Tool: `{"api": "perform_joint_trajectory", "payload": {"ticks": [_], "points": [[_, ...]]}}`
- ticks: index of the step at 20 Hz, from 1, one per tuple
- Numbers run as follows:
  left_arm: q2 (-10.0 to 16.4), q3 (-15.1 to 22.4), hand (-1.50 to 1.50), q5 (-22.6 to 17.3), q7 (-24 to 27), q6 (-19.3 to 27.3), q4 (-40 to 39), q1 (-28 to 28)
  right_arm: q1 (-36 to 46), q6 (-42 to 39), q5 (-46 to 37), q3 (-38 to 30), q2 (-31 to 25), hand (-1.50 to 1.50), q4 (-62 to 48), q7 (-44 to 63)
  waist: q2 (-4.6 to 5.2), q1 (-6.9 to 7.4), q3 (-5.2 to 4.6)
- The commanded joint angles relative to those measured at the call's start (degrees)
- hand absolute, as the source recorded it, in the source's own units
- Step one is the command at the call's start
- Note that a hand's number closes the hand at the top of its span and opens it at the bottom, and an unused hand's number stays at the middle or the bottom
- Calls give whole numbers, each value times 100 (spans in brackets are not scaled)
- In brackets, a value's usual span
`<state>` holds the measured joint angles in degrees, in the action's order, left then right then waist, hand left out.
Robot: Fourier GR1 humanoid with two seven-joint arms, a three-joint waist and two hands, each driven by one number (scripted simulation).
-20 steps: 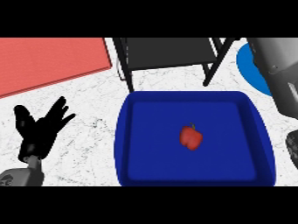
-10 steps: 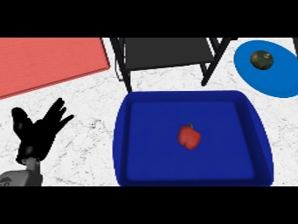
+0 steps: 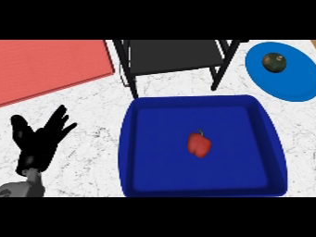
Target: Pick the lemon from the tray and place it in the tiered shelf
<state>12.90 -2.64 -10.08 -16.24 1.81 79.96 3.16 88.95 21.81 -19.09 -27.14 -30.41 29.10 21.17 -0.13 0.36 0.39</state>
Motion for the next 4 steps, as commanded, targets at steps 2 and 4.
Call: {"api": "perform_joint_trajectory", "payload": {"ticks": [2,4], "points": [[-305,215,0,230,-145,286,-156,8,-581,-793,490,-268,-478,-150,381,-198,5,-79,-35],[8,-16,0,30,-246,-3,-102,81,-576,-1228,568,-288,-863,-150,339,-112,17,-36,-37]]}}
